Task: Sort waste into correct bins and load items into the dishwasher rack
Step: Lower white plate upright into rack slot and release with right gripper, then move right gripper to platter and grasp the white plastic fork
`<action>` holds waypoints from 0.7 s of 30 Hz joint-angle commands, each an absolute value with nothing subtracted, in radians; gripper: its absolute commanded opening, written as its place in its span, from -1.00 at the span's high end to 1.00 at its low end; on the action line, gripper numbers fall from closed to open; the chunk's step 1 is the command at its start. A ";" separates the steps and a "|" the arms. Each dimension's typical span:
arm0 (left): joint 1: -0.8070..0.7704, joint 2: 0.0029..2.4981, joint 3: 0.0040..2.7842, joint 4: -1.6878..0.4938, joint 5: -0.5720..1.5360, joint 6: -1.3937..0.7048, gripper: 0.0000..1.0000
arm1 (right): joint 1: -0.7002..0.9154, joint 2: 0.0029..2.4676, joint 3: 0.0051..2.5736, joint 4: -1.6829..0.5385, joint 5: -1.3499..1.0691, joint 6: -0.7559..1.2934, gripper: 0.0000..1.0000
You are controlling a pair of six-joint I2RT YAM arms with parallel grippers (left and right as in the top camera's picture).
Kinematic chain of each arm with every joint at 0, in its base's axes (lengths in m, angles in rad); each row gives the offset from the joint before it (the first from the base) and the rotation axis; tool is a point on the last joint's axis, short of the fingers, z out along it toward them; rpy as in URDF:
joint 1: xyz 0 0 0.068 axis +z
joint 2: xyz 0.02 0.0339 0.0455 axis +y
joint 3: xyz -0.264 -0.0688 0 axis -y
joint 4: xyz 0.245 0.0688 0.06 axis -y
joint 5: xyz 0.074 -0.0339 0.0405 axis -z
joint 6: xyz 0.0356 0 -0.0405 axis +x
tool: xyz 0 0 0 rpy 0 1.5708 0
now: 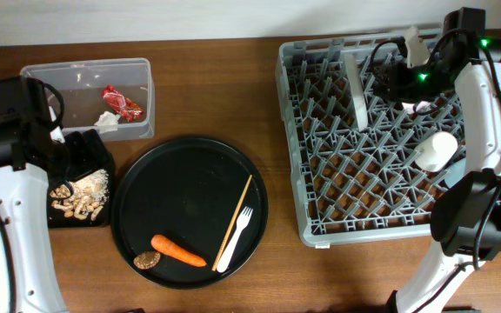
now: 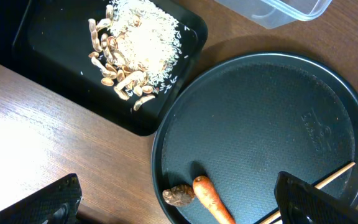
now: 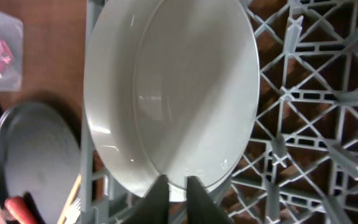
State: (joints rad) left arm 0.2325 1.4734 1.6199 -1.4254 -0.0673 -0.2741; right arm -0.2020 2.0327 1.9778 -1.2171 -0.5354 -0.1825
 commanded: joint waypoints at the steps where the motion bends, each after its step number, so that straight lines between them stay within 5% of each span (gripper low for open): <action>1: 0.237 1.460 1.614 -1.427 -0.064 -0.284 -0.98 | -0.204 2.014 1.977 -1.231 -0.392 -0.146 0.44; 8: 0.237 1.460 1.614 -1.425 -0.064 -0.284 -0.98 | -0.204 1.831 1.981 -1.262 -0.183 -0.042 0.05; 9: 0.237 1.460 1.614 -1.423 -0.064 -0.284 -0.98 | -0.204 1.793 1.981 -1.284 -0.182 -0.028 -0.11; 11: 0.236 1.460 1.614 -1.422 -0.064 -0.284 -0.98 | -0.204 1.753 1.981 -1.323 -0.183 0.003 -0.97; 21: 0.199 1.460 1.614 -1.422 -0.065 -0.283 -0.99 | -0.120 1.703 1.966 -1.699 -0.382 -0.023 -0.97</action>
State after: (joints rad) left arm 0.2131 1.4734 1.6192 -1.4242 -0.0673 -0.2741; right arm -0.1917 1.7142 1.9781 -1.6909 -0.3225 -0.0296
